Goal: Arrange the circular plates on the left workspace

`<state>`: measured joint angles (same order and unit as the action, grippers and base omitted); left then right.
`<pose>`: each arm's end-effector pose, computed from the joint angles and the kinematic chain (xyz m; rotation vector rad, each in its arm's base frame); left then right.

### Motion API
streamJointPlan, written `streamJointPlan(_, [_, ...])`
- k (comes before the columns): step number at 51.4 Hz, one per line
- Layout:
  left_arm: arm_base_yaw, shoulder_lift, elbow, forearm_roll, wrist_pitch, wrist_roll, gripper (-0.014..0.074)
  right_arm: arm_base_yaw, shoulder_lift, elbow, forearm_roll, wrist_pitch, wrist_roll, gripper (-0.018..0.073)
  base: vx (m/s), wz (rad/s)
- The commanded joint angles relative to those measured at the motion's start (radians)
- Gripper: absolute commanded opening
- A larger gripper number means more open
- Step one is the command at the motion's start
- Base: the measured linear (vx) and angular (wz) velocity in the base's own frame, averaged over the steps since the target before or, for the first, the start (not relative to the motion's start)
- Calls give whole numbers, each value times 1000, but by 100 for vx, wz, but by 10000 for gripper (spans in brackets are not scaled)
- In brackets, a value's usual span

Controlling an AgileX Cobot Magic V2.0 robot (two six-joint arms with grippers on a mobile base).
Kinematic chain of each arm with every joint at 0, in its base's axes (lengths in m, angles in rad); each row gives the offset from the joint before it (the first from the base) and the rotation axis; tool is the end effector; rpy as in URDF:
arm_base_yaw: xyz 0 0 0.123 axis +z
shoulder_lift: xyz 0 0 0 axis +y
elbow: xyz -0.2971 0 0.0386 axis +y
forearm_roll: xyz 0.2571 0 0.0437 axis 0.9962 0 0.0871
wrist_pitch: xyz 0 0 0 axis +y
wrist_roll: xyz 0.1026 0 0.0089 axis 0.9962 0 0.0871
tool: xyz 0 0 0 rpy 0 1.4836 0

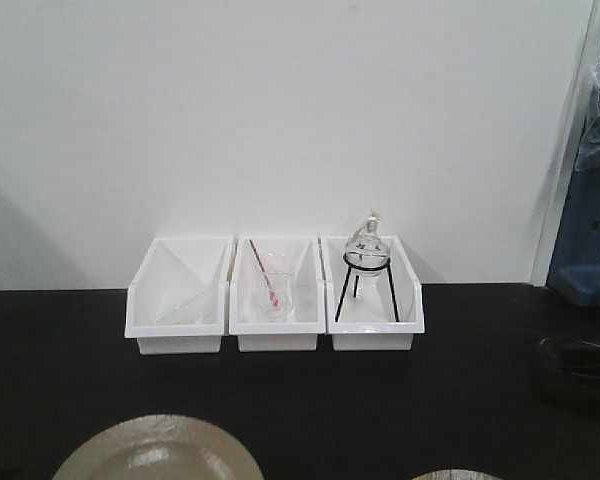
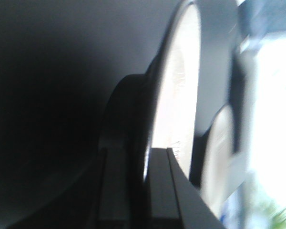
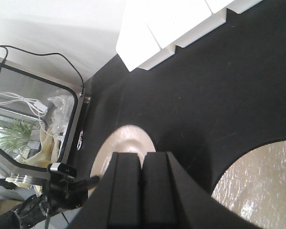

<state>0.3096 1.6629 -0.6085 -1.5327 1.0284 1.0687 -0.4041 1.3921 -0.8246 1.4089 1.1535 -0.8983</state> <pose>0.2727 -0.0054 0.1677 -0.5032 2.3157 -1.3569 0.2714 -0.0150 0.2882 0.2249 2.1065 1.2490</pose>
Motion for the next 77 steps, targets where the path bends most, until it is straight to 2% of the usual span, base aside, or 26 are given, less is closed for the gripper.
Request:
streamJointPlan(1, [-44,-36,-32,-219,43,-5,-1,0,-26,-21,72,41,-25,-3,0,0])
streamJointPlan(12, [-158,6,-155,-247,-85,-23,-1,0,-26,-21,72,37,-28,-3,0,0])
streamJointPlan(23, [-245,120,-268,-261,-104,-73,-1,0,-26,-21,72,36,-31,-3,0,0])
streamJointPlan(32, [-294,187,-319,-261,-149,-76,0,0,-26,-21,72,37,-31,-3,0,0])
streamJointPlan(41, [-317,212,-321,-259,-222,-60,17,0,-26,-21,72,36,-31,-3,0,0])
streamJointPlan(45, [-327,213,-321,-259,-230,-28,62,0,-26,-21,72,36,-31,-3,0,0])
streamJointPlan(51, [-327,213,-321,-259,-224,38,188,0,-26,-21,72,36,-31,-3,0,0])
streamJointPlan(59, [-327,213,-321,-259,-225,43,399,0,-26,-21,71,39,-31,-3,0,0])
streamJointPlan(66, [-327,213,-321,-258,-225,44,540,0,-26,-21,71,43,-31,-3,0,0])
streamJointPlan(71, [-324,213,-321,-257,-225,47,584,0,-26,-21,67,43,-31,-3,0,0])
streamJointPlan(77, [-315,212,-321,-255,-210,56,587,0,-26,-21,57,43,-31,-3,0,0])
